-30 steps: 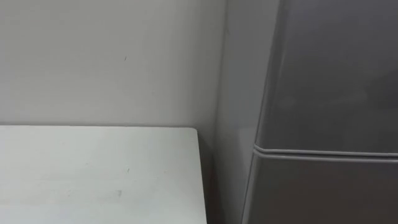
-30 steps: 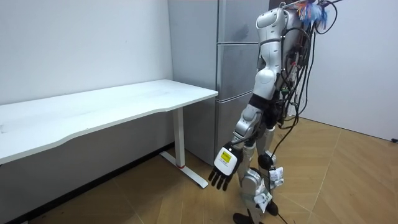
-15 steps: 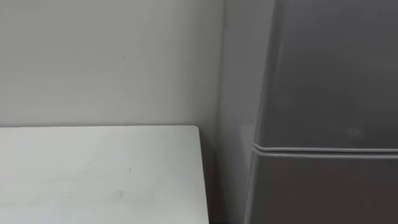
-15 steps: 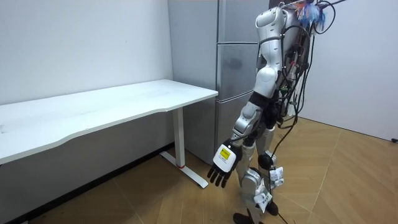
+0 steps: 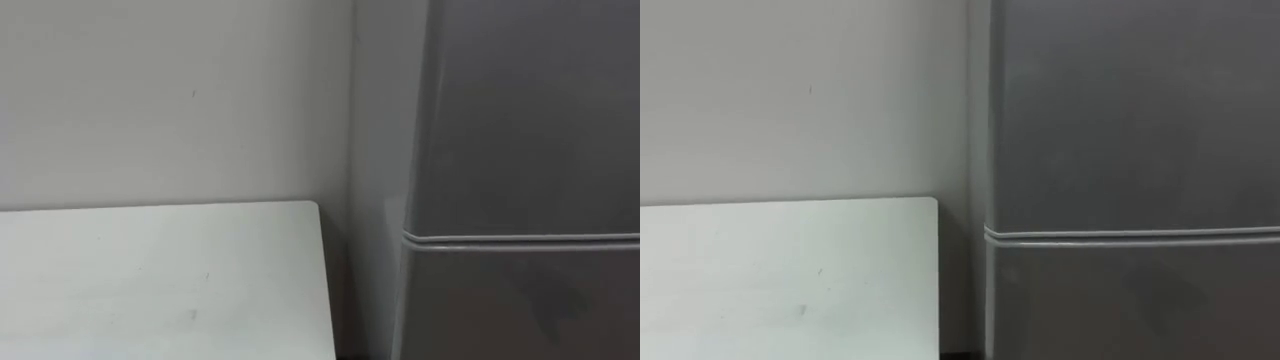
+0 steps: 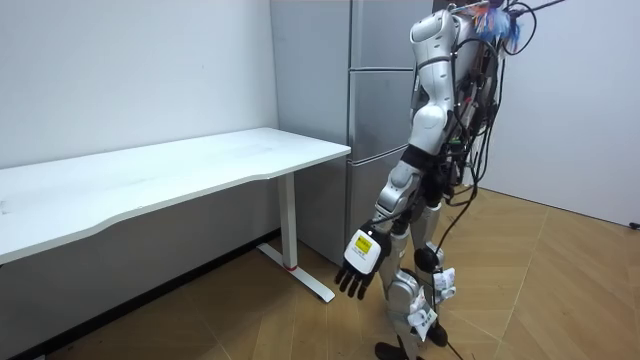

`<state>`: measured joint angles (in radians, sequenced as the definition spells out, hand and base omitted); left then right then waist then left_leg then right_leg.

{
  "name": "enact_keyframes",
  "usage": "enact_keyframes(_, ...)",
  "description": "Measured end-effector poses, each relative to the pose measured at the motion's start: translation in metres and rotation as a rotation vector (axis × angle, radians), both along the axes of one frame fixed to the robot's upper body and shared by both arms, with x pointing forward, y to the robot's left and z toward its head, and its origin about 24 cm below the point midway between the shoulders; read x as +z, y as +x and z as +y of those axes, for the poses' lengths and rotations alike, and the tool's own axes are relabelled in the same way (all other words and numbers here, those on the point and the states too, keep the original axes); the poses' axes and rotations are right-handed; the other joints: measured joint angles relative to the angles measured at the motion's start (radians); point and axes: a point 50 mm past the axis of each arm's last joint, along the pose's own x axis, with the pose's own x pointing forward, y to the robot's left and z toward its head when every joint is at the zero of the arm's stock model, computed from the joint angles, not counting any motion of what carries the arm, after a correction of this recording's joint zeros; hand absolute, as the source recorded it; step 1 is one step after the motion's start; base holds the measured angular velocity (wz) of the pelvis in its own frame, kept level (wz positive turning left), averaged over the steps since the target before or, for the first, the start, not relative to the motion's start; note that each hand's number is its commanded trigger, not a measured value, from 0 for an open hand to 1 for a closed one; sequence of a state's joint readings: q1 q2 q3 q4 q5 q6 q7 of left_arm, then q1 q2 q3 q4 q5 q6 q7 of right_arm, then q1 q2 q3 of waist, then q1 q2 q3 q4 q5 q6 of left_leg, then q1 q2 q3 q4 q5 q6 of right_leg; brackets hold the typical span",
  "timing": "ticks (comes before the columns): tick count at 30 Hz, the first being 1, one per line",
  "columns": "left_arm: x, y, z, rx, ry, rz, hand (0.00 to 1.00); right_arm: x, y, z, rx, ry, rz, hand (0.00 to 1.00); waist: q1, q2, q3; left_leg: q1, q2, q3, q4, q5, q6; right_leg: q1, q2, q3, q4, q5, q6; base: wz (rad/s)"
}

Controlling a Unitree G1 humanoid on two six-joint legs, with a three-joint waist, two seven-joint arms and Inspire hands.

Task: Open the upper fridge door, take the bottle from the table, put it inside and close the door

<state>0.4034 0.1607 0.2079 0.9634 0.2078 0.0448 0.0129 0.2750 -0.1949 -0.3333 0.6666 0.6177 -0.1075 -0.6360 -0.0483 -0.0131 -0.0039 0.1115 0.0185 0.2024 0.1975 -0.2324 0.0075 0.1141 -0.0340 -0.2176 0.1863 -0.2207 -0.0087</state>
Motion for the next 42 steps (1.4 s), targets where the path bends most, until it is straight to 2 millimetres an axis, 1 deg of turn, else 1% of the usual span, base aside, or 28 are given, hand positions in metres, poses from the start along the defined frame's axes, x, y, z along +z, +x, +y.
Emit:
enact_keyframes(2, -0.001, 0.002, -0.003, -0.001, -0.008, -0.004, 0.0, -0.011, -0.007, 0.01, 0.009, 0.049, 0.028, 0.0, 0.001, 0.002, 0.0016, 0.005, 0.0, 0.0, 0.0, 0.0, 0.0, 0.003, -0.002, -0.001, 0.0, -0.003, 0.001, 0.0)
enact_keyframes(6, -0.003, 0.004, -0.009, 0.003, -0.019, -0.011, 0.0, -0.023, -0.015, 0.022, 0.061, 0.105, 0.083, 0.0, 0.001, 0.004, 0.003, 0.005, 0.0, 0.0, 0.001, 0.0, 0.0, 0.004, -0.001, -0.001, 0.0, -0.004, 0.001, 0.0)
enact_keyframes(8, -0.004, 0.006, -0.013, -0.015, -0.021, -0.008, 0.0, -0.031, -0.022, 0.03, 0.152, 0.111, 0.17, 0.0, 0.0, 0.007, 0.0039, 0.006, 0.0, -0.001, 0.004, 0.0, 0.0, 0.003, -0.001, 0.0, 0.0, -0.004, 0.001, 0.0)
enact_keyframes(9, -0.005, 0.006, -0.014, -0.019, -0.022, -0.008, 0.0, -0.033, -0.024, 0.031, 0.177, 0.113, 0.192, 0.0, 0.0, 0.008, 0.0039, 0.006, 0.0, -0.001, 0.005, 0.0, 0.0, 0.003, -0.001, -0.001, 0.0, -0.004, 0.001, 0.0)
enact_keyframes(11, -0.006, 0.007, -0.016, -0.037, -0.025, -0.003, 0.0, -0.04, -0.029, 0.039, 0.282, 0.128, 0.266, 0.0, 0.003, 0.013, 0.0032, 0.004, 0.002, 0.0, 0.005, 0.0, 0.0, 0.003, 0.0, 0.001, 0.0, -0.004, 0.0, 0.0)
enact_keyframes(15, -0.008, 0.009, -0.02, -0.055, -0.038, 0.009, 0.0, -0.047, -0.027, 0.053, 0.466, 0.168, 0.327, 0.0, 0.008, 0.02, 0.003, 0.004, 0.002, 0.001, 0.007, 0.0, 0.0, 0.004, 0.001, 0.004, 0.001, -0.003, -0.001, -0.02)
enact_keyframes(17, -0.01, 0.01, -0.025, -0.084, -0.051, 0.018, 0.0, -0.05, -0.022, 0.061, 0.579, 0.188, 0.334, 0.0, 0.018, 0.026, 0.0027, 0.004, 0.002, -0.001, 0.006, 0.0, 0.0, 0.004, 0.001, 0.006, 0.001, -0.003, -0.001, 0.0)
enact_keyframes(20, -0.011, 0.008, -0.028, -0.105, -0.061, 0.033, 0.0, -0.053, -0.019, 0.068, 0.667, 0.221, 0.346, 0.0, 0.024, 0.027, 0.0029, 0.005, 0.001, -0.004, 0.006, 0.0, 0.0, 0.006, 0.001, 0.004, 0.0, -0.003, -0.001, 0.02)
enact_keyframes(23, -0.012, 0.005, -0.032, -0.121, -0.072, 0.047, 0.0, -0.057, -0.019, 0.076, 0.753, 0.261, 0.353, 0.0, 0.027, 0.025, 0.0037, 0.003, 0.0, -0.017, 0.007, 0.0, 0.0, 0.009, -0.001, -0.009, -0.002, -0.003, -0.001, 0.11)
enact_keyframes(29, -0.012, 0.007, -0.033, -0.16, -0.07, 0.054, 0.0, -0.062, -0.025, 0.085, 0.83, 0.343, 0.363, 0.0, 0.028, 0.024, 0.0042, 0.004, -0.001, -0.026, 0.009, 0.0, 0.0, 0.014, -0.002, -0.019, -0.004, -0.003, -0.001, 0.04)
enact_keyframes(31, -0.012, 0.009, -0.033, -0.171, -0.067, 0.052, 0.0, -0.064, -0.027, 0.086, 0.836, 0.365, 0.373, 0.0, 0.029, 0.023, 0.0045, 0.003, -0.001, -0.028, 0.009, 0.0, 0.0, 0.014, -0.002, -0.02, -0.004, -0.003, -0.001, 0.04)
enact_keyframes(32, -0.013, 0.012, -0.033, -0.177, -0.066, 0.05, 0.0, -0.065, -0.028, 0.086, 0.839, 0.379, 0.378, 0.0, 0.029, 0.022, 0.0049, 0.002, -0.002, -0.041, 0.011, 0.0, 0.0, 0.015, -0.004, -0.027, -0.004, -0.004, 0.0, 0.13)
enact_keyframes(35, -0.013, 0.018, -0.033, -0.199, -0.062, 0.044, 0.0, -0.066, -0.031, 0.088, 0.848, 0.407, 0.38, 0.0, 0.03, 0.02, 0.0068, -0.003, -0.007, -0.049, 0.017, 0.0, 0.0, 0.015, -0.006, -0.033, -0.003, -0.005, 0.001, 0.09)
enact_keyframes(42, -0.013, 0.019, -0.033, -0.199, -0.062, 0.042, 0.0, -0.066, -0.03, 0.089, 0.864, 0.426, 0.367, 0.0, 0.032, 0.018, 0.0077, -0.015, -0.011, -0.064, 0.025, 0.0, 0.0, 0.013, -0.009, -0.046, -0.005, -0.006, 0.002, 0.05)
